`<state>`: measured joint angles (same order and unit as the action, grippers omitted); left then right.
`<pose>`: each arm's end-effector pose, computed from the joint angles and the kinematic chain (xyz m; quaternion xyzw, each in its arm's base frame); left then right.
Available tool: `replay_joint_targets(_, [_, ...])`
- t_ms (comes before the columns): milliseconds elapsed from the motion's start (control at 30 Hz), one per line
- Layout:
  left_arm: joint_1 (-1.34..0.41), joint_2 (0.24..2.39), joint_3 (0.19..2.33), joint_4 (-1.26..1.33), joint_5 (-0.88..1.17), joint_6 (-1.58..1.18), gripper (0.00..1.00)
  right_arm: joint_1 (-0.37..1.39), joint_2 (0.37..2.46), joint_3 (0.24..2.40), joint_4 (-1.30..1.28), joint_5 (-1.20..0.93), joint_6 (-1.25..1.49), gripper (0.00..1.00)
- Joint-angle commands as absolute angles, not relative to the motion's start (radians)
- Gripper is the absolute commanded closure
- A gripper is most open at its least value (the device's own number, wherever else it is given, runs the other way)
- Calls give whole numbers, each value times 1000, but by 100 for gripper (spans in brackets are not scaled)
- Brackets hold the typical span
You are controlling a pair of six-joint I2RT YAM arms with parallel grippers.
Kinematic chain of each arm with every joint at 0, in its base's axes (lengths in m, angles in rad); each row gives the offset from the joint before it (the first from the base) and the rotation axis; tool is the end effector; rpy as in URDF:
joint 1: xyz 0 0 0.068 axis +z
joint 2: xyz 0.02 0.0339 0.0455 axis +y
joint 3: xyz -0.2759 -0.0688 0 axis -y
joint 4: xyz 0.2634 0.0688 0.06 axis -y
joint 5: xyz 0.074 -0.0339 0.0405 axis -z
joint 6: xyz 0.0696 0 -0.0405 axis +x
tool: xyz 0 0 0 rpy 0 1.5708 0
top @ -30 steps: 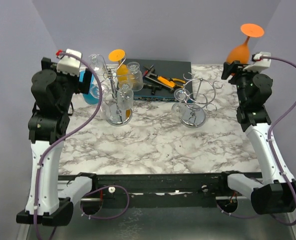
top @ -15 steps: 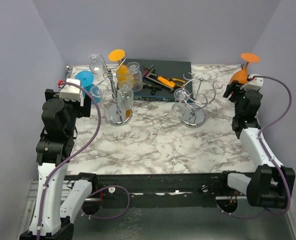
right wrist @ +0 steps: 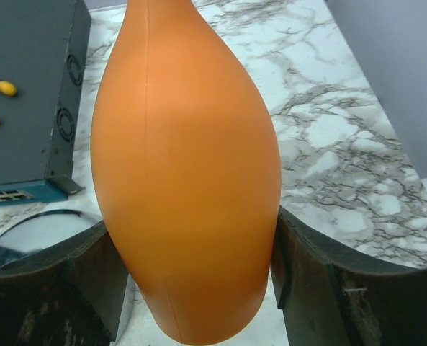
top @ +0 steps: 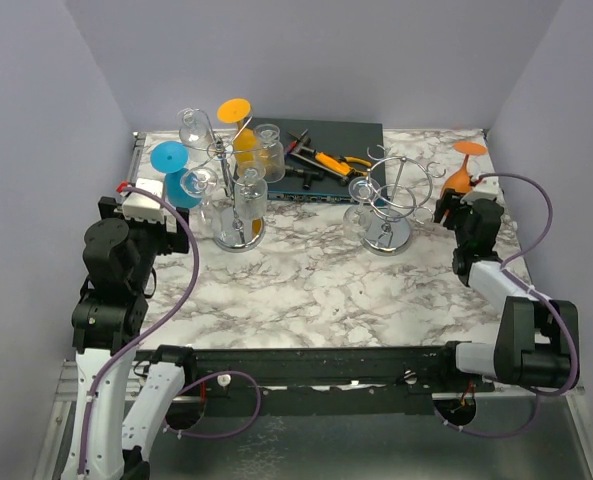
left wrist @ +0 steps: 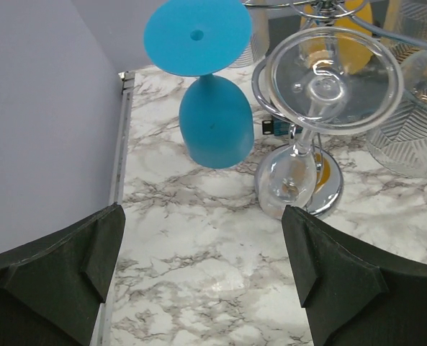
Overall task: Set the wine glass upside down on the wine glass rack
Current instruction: Turn the wine glass upside down at the wine rack.
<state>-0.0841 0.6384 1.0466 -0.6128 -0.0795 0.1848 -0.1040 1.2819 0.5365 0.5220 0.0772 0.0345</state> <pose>0.1567 -0.0077 0.4084 0.0790 0.7714 0.0625 0.6283 0.3132 -0.0381 0.2116 0.0781 0.7774 -0.0518 0.6220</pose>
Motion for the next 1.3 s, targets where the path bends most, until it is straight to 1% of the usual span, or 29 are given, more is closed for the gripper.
replay_joint_targets(0, [-77, 615, 1020, -640, 48, 115, 1, -109, 1329, 516, 648, -51, 11, 30])
replay_joint_targets(400, [-78, 583, 965, -650, 140, 32, 1, -109, 1367, 473, 772, -200, -42, 32])
replay_joint_targets(567, [-77, 586, 963, -653, 144, 20, 1, -108, 1361, 459, 793, -235, -27, 34])
replay_joint_targets(1067, [-77, 594, 964, -652, 163, 6, 1, -99, 1325, 407, 807, -333, -10, 36])
replay_joint_targets(1167, [-77, 591, 963, -652, 167, 6, 1, -91, 1322, 403, 788, -353, -25, 35])
replay_joint_targets(1267, [-77, 594, 966, -648, 170, 5, 1, -74, 1335, 417, 752, -357, -44, 30])
